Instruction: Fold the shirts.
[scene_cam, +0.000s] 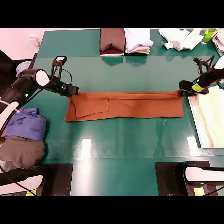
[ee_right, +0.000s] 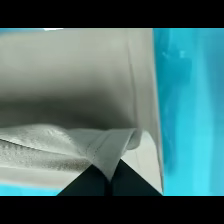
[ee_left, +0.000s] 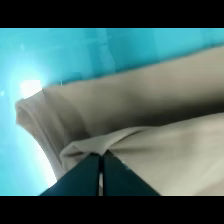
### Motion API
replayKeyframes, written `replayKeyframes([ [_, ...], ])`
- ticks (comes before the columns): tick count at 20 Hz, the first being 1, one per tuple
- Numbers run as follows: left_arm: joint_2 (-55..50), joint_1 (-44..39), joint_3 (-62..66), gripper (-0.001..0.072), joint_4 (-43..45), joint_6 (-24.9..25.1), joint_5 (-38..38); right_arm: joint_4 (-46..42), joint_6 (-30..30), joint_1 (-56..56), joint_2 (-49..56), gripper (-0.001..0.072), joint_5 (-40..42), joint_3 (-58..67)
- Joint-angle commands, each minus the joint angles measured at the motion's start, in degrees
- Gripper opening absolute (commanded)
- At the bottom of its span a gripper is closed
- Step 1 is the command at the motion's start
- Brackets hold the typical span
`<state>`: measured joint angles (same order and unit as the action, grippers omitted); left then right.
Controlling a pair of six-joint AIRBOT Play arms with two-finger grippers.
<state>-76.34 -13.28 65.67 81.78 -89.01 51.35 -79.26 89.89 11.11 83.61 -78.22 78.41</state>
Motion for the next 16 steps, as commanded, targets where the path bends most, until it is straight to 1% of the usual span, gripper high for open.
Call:
replayKeyframes([
  [1, -2.84, 0.22, 1.16, 0.0033, -1.44, 0.92, -2.82, 5.55, -0.02, 0.02, 6.91, 0.0026, 0.33, 6.47],
  [2, -2.78, 0.22, 1.22, 0.025, -2.32, 0.7, -2.84, 6.4, -0.37, 0.02, 7.96, 0.0084, 0.59, 7.65],
  [3, -2.73, 0.22, 1.36, 0.0386, -2.73, 0.02, -2.64, 6.67, -0.5, 0.02, 8.85, 0.0271, 0.72, 9.01],
  [4, -2.73, 0.22, 1.99, 0.0376, -2.73, -0.74, -1.73, 6.95, -0.83, 0.02, 9.49, 0.0371, 0.61, 10.45],
  [5, -2.73, 0.22, 2.99, 0.0376, -2.73, -1.01, -0.31, 7.32, -2.25, 0.07, 9.68, 0.0419, -0.15, 11.78],
  [7, -2.71, 0.22, 5.42, 0.0374, -2.89, -0.98, 3.8, 7.1, -4.5, 1.01, 8.66, 0.042, -1.31, 12.09],
  [8, -2.71, 0.22, 6.29, 0.0308, -3.21, -0.98, 5.7, 6.99, -5.01, 1.99, 7.72, 0.0422, -1.25, 10.67],
  [9, -2.69, 0.22, 6.64, 0.0116, -4.07, -0.9, 6.84, 6.23, -5.07, 3.28, 6.84, 0.0465, -1.2, 8.48],
  [10, -2.69, 0.22, 6.62, 0.0024, -5.25, -0.55, 7.3, 5.4, -5.11, 4.5, 6.25, 0.0485, -1.25, 6.16],
  [11, -2.69, 0.22, 6.6, 0.0023, -6.58, -0.5, 7.3, 5.38, -5.11, 5.92, 6.16, 0.0556, -1.27, 3.72],
  [12, -2.69, -0.02, 6.62, 0.0023, -8.22, -0.52, 6.93, 5.62, -5.2, 7.06, 6.27, 0.0581, -0.94, 1.44],
  [16, -3.21, -4.48, 6.62, 0.0023, -9.18, -0.52, 3.74, 5.84, -5.57, 7.69, 7.87, 0.0572, 3.61, -5.4],
])
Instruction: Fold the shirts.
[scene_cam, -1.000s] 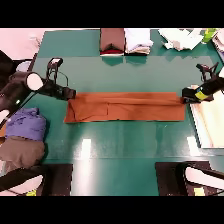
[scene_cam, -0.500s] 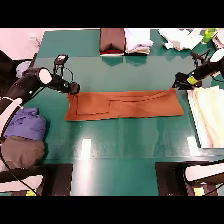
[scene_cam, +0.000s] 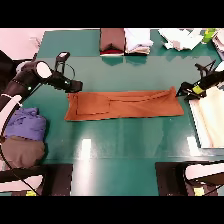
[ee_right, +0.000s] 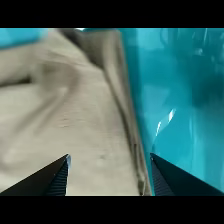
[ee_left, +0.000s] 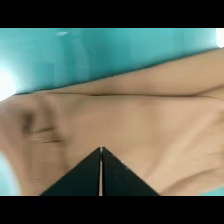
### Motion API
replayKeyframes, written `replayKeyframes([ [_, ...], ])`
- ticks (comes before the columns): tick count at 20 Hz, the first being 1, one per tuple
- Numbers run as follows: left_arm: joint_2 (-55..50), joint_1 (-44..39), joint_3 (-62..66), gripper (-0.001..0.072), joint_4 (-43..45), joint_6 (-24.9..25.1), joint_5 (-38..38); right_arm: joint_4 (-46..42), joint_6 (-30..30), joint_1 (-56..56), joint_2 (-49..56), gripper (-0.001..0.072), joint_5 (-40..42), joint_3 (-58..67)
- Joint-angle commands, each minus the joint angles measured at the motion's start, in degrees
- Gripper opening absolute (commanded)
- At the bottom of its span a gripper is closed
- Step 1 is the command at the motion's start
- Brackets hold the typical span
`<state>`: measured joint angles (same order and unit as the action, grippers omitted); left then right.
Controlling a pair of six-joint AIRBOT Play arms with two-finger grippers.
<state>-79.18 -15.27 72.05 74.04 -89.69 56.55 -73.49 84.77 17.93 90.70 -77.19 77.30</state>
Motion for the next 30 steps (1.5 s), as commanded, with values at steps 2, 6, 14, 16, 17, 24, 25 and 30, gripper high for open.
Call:
replayKeyframes([
  [2, -1.46, -5.01, 0.24, 0.0022, -1.46, 0.07, -2.19, 0.04, -0.46, -0.55, 2.21, 0.057, 2.32, -5.14],
  [6, -4.35, -8.72, 0.24, 0.0023, -2.4, -0.33, -2.29, 0.02, -0.48, -3.93, 2.21, 0.0403, 3.67, -5.07],
  [14, -12.96, -16.94, 4.68, 0.0021, -10.27, -1.33, -9.33, 0.07, -0.61, -5.57, -6.86, 0.0019, -0.76, -4.66],
  [16, -17.03, -18.8, 9.42, 0.0021, -10.29, -1.33, -8.2, 0.07, 0.35, -6.69, -11.54, 0.0019, -2.91, -2.23],
  [17, -18.99, -19.74, 11.65, 0.0021, -10.32, -1.36, -7.78, 0.07, 0.98, -7.69, -13.53, 0.0019, -4.15, -0.5],
  [24, -27.5, -23.87, 19.58, 0.0021, -12.31, -0.7, -5.49, 5.92, 5.64, -19.65, -18.08, 0.0019, -7.26, 14.6],
  [25, -27.76, -23.98, 19.58, 0.0021, -12.63, -0.7, -5.4, 6.78, 5.95, -21.18, -17.97, 0.0019, -6.93, 16.04],
  [30, -28.0, -23.96, 19.58, 0.0021, -12.74, -0.24, -4.5, 7.96, 7.78, -28.89, -15.5, 0.0019, -7.08, 23.87],
])
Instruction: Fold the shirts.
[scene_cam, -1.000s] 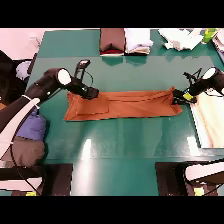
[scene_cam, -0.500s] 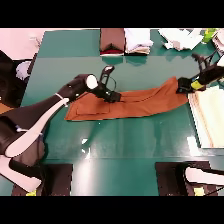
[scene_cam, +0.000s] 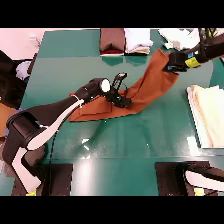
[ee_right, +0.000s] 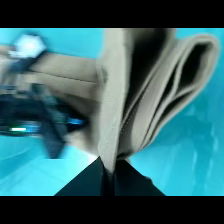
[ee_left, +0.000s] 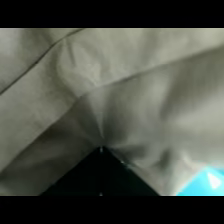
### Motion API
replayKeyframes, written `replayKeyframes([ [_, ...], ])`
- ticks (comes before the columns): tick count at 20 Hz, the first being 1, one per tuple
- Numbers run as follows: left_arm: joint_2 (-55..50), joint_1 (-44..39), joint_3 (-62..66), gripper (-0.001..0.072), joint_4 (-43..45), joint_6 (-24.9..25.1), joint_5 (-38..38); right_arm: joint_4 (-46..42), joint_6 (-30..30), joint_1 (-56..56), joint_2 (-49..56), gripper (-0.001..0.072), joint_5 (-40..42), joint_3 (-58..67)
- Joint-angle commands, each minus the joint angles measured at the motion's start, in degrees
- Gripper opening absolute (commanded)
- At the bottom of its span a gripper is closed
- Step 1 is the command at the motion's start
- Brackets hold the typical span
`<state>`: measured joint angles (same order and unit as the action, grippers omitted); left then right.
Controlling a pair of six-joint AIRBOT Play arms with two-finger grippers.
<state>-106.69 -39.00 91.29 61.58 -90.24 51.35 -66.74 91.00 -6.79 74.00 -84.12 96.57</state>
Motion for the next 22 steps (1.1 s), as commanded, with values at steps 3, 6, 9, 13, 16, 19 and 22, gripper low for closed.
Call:
replayKeyframes([
  [3, 0.2, 0.9, 0.5, 0.0021, 0.81, 0.22, 2.21, 1.2, 2.47, -7.41, 3.5, 0.0019, -0.48, 8.15],
  [6, 4.04, 4.13, 0.57, 0.0021, 4.13, -1.42, 3.5, 1.2, 3.13, -9.88, 4.7, 0.0019, 0.2, 9.25],
  [9, 11.32, 9.44, 0.59, 0.0021, 9.7, -1.29, 5.14, 1.22, 4.04, -12.76, 4.7, 0.0019, 2.45, 9.2],
  [13, 22.93, 18.62, 0.59, 0.0022, 19.04, -1.18, 8.46, 1.25, 5.6, -19.21, 5.97, 0.0019, 8.79, 9.16],
  [16, 31.08, 25.42, 0.59, 0.0022, 23.67, -0.09, 9.94, 1.31, 6.71, -26.64, 10.88, 0.002, 13.92, 9.16],
  [19, 37.13, 30.53, 0.59, 0.0022, 24.33, 0.52, 10.19, 1.29, 7.17, -34.8, 18.64, 0.0022, 22.99, 9.16],
  [22, 40.5, 32.04, 0.59, 0.0023, 25.59, 0.74, 11.67, 6.43, 7.04, -40.74, 27.52, 0.0265, 38.4, 9.55],
])
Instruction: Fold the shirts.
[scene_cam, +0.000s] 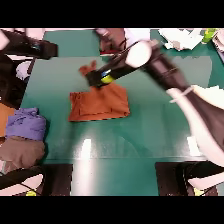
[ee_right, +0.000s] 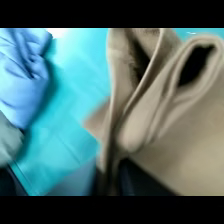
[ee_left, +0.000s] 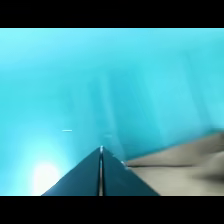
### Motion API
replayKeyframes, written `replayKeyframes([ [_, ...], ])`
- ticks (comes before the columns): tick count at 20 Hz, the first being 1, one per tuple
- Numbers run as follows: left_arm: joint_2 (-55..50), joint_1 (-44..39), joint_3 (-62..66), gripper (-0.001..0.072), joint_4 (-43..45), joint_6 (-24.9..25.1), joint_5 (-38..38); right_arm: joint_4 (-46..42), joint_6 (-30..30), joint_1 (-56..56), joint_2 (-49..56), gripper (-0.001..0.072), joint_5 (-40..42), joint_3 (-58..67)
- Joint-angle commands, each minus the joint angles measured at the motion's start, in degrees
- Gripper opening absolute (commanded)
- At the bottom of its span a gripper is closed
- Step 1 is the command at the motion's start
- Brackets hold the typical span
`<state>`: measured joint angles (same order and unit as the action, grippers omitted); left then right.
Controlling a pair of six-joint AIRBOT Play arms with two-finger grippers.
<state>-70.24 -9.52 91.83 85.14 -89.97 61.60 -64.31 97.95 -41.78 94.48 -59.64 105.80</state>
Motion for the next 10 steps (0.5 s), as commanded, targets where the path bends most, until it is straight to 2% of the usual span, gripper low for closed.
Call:
replayKeyframes([
  [1, 4.37, 2.54, 0.02, 0.0022, 2.82, 0.48, 2.14, 6.86, -2.27, -6.69, 9.81, 0.0341, 15.74, 2.12],
  [3, 4.44, 2.54, 0.02, 0.0023, 3.04, 0.48, 4.17, 6.4, -2.86, -6.88, 12.83, 0.0346, 10.84, 6.88],
  [8, 4.44, 2.47, -0.02, 0.0022, 2.62, 0.46, 7.21, -13.44, -1.27, -0.35, 7.72, 0.0345, -8.26, 9.16],
  [10, 4.44, 2.03, -0.02, 0.0022, 1.68, 0.5, 7.54, -18.47, -0.7, 4.0, 5.66, 0.0345, -16.7, 9.16],
])
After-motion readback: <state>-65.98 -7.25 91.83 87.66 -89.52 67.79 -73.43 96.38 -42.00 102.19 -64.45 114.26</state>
